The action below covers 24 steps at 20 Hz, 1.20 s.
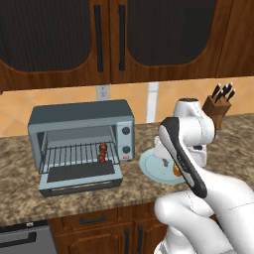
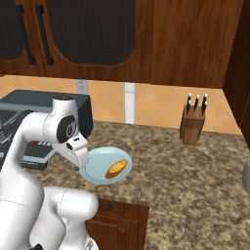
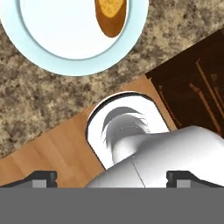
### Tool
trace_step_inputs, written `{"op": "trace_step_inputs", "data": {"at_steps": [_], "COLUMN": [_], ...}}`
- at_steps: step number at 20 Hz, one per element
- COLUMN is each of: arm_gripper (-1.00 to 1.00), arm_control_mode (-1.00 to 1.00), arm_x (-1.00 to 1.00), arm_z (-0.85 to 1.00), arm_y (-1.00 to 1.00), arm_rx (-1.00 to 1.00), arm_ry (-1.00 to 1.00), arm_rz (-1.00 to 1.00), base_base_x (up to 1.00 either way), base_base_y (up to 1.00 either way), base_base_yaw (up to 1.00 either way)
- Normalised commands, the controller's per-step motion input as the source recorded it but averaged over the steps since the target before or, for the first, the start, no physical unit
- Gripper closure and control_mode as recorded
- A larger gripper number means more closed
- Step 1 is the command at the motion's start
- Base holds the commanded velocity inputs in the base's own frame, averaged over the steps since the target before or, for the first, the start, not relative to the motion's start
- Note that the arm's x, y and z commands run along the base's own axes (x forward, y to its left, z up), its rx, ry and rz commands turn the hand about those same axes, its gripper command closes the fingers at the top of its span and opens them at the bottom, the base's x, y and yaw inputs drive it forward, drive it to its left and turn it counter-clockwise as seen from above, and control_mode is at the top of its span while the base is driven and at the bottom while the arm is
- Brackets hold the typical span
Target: Pick up the kebab skewer and baguette bread, and place them inside the toaster oven. Close the toaster oven door and start by setting the timer.
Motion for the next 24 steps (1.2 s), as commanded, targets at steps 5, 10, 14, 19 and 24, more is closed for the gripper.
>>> {"op": "trace_step_inputs", "data": {"at_steps": [5, 10, 14, 19, 24], "arm_gripper": [-1.00, -1.00, -1.00, -1.00, -1.00], "arm_control_mode": [-1.00, -1.00, -1.00, -1.00, -1.00], "arm_x": [0.16, 0.55, 0.31, 0.11, 0.28], "arm_z": [-0.14, -0.20, -0.27, -0.40, -0.36], "arm_y": [-0.83, -0.12, -0.21, -0.29, -0.09], "arm_rx": [-0.08, -0.07, -0.05, -0.04, -0.01], "arm_ry": [0.00, 0.00, 0.00, 0.03, 0.05], "arm_rz": [-0.08, -0.02, 0.00, 0.00, 0.00], "base_base_x": [0.00, 0.00, 0.00, 0.00, 0.00], "base_base_y": [0.00, 0.00, 0.00, 0.00, 0.00], "base_base_yaw": [0.00, 0.00, 0.00, 0.00, 0.00]}}
